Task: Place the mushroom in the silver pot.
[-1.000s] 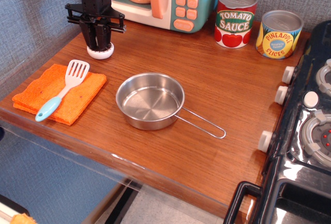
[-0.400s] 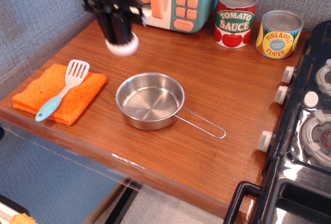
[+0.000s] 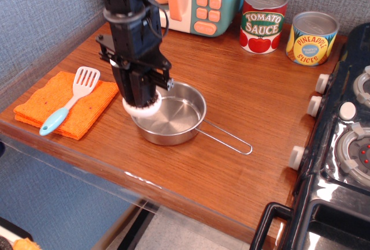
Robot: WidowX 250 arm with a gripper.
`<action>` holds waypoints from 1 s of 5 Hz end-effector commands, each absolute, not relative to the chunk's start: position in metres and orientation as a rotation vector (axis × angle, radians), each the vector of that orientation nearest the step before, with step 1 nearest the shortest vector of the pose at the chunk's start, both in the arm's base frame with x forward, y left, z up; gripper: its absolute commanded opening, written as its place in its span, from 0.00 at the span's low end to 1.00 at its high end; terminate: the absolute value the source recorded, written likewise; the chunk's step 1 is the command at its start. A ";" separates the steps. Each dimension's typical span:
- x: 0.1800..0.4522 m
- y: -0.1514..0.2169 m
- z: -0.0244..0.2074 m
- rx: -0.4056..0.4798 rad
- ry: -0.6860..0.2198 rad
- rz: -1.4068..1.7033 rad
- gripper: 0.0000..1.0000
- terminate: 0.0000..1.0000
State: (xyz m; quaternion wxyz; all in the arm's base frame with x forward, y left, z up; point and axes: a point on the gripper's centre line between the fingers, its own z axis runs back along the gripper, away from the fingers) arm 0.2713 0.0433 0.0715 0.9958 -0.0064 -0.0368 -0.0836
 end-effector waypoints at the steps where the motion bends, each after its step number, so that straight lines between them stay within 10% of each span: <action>1: 0.277 0.050 0.065 0.049 -0.108 -0.180 0.00 0.00; 3: 0.291 0.047 0.061 0.043 -0.117 -0.165 0.00 0.00; 4: 0.291 0.046 0.062 0.036 -0.119 -0.164 1.00 0.00; 5: 0.290 0.049 0.066 0.026 -0.129 -0.161 1.00 0.00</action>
